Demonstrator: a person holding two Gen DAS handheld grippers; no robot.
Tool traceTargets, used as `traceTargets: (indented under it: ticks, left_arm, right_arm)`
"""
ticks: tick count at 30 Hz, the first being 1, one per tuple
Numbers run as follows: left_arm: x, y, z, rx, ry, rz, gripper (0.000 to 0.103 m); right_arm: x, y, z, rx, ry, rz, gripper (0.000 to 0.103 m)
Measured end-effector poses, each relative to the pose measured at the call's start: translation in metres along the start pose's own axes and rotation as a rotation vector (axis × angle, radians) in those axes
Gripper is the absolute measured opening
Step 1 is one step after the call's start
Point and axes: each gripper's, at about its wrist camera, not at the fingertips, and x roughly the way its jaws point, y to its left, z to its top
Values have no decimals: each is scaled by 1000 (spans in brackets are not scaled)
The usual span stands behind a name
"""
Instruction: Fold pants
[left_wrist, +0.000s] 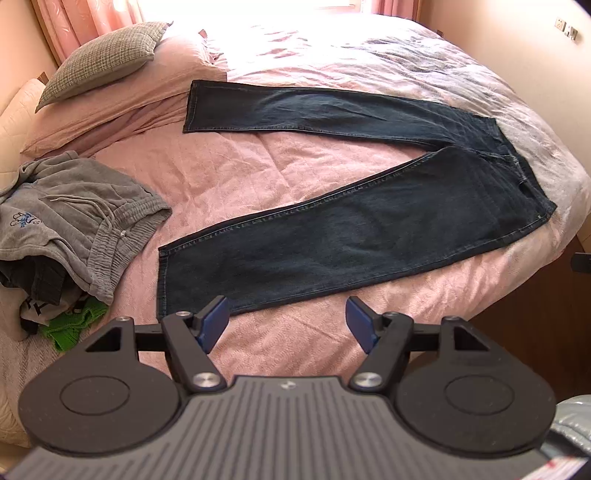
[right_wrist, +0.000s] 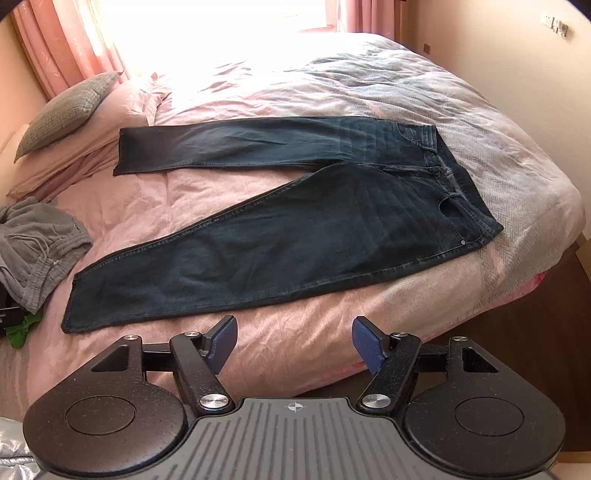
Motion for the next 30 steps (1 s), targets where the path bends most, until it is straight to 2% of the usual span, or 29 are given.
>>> traceTargets:
  ticks: [9,17,20,25,30]
  left_arm:
    - [27,-6,25,1,16,11,71]
    - [78,-25,83,-51,-6,-3,88]
    - [110,-39,115,-74,-30,-4,89]
    - [189,-55,177,-91,-39,-106,88]
    - [282,-66,251,7,-87,-180,79]
  right_arm:
    - [25,-21,22,28,18,-7,66]
    - [86,-61,84,-13,45,-9,66]
    - [123,-84,121,-37,50,23,66]
    - [194,-124,186,-141,26,81,66]
    - [276,-164,253,-254,14,86,66]
